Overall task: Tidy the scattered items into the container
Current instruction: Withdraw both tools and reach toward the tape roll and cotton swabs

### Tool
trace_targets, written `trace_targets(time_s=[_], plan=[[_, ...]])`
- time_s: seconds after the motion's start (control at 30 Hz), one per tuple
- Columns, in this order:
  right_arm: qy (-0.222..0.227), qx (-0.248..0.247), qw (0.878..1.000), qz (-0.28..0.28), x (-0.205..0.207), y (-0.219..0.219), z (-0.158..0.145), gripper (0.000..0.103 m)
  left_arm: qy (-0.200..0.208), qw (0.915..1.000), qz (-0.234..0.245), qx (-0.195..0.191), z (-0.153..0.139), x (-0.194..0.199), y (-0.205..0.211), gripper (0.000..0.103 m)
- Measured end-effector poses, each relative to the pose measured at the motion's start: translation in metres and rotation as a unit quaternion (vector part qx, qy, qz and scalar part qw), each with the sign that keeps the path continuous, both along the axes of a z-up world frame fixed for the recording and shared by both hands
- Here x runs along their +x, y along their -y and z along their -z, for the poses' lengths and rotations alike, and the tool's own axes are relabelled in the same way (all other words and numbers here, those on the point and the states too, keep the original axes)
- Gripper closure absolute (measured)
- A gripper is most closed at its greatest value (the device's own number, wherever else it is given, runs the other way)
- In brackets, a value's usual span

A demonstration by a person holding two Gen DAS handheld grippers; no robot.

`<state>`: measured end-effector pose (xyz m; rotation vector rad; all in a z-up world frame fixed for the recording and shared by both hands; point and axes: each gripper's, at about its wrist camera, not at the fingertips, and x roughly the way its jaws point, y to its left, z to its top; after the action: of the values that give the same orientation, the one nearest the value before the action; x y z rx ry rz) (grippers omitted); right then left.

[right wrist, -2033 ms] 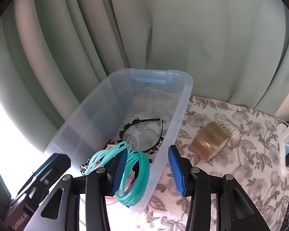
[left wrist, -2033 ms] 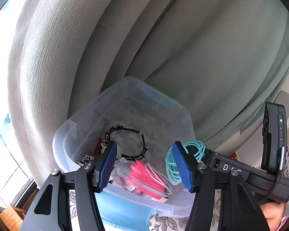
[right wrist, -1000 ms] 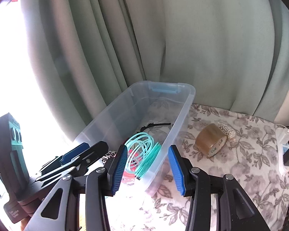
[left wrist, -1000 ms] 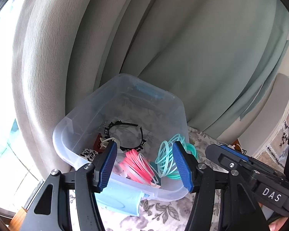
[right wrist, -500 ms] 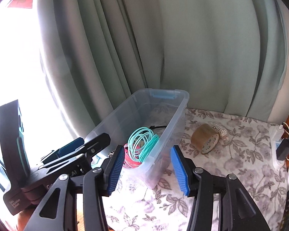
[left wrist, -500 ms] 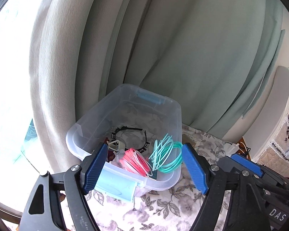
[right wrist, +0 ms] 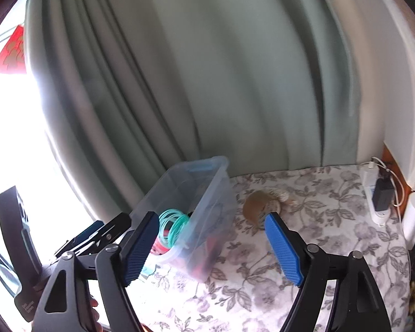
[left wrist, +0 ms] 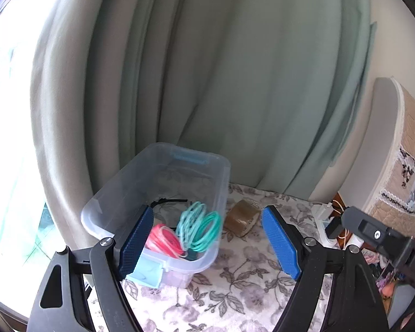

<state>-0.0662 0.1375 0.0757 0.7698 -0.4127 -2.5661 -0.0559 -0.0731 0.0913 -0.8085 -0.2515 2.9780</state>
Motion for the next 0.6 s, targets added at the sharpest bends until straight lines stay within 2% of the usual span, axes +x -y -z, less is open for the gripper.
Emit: trace_targets(time_s=[0.3,0.4,0.6], plan=[[0.035,-0.023,0.998,0.051,-0.016,-0.052,0.028,0.017,0.014,0.9971,0.071,-0.024,0.008,-0.01,-0.056,0.021],[0.047,-0.031,0.996,0.067,-0.021,-0.069,0.038,0.017,0.033,0.9939,0.097,-0.041,0.024,-0.018,-0.074,0.021],[0.082,-0.036,0.993,0.08,-0.039,-0.086,0.072,0.017,0.076,0.9902,0.098,-0.064,0.06,-0.041,-0.095,0.021]])
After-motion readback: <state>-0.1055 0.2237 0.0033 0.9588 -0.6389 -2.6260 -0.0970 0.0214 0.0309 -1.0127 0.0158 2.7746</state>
